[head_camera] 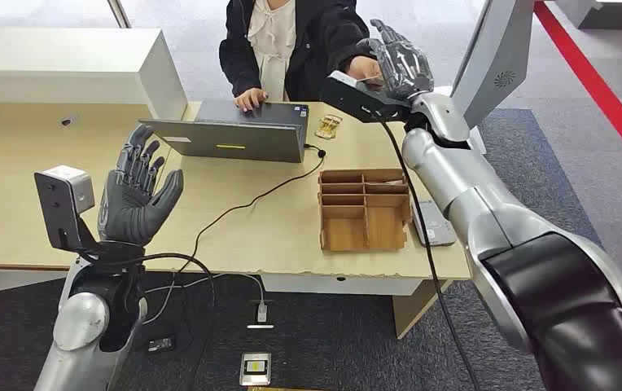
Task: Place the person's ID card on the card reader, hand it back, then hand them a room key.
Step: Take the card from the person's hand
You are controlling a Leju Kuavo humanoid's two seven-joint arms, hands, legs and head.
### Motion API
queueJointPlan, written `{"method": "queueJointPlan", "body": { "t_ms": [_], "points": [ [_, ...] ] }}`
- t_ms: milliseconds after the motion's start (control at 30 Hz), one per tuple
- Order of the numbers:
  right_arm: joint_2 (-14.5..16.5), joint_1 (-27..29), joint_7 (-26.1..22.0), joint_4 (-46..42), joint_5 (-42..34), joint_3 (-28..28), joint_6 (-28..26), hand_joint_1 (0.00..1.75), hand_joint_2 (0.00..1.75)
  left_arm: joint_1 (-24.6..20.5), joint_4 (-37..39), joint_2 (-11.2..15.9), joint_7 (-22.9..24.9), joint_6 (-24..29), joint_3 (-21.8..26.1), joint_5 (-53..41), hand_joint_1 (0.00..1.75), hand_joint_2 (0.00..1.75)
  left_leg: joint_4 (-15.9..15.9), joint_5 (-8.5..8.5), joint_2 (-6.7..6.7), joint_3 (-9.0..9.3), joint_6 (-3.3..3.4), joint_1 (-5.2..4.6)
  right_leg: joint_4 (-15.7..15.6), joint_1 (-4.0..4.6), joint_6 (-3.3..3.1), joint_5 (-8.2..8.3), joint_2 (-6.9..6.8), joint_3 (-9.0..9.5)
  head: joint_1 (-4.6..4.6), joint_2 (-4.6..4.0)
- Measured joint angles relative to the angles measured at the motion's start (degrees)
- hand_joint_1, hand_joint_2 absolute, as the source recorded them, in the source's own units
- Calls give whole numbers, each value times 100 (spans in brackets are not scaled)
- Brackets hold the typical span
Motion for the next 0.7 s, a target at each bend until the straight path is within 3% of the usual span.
{"method": "queueJointPlan", "body": {
  "t_ms": [700],
  "points": [
    [-75, -45, -135, 46, -228, -183, -150, 175, 175, 32, 75, 0, -112, -49, 0, 66, 0, 175, 1, 0, 0, 1, 0, 0, 0, 0, 0, 0, 0, 0, 0, 0]
  ]
}}
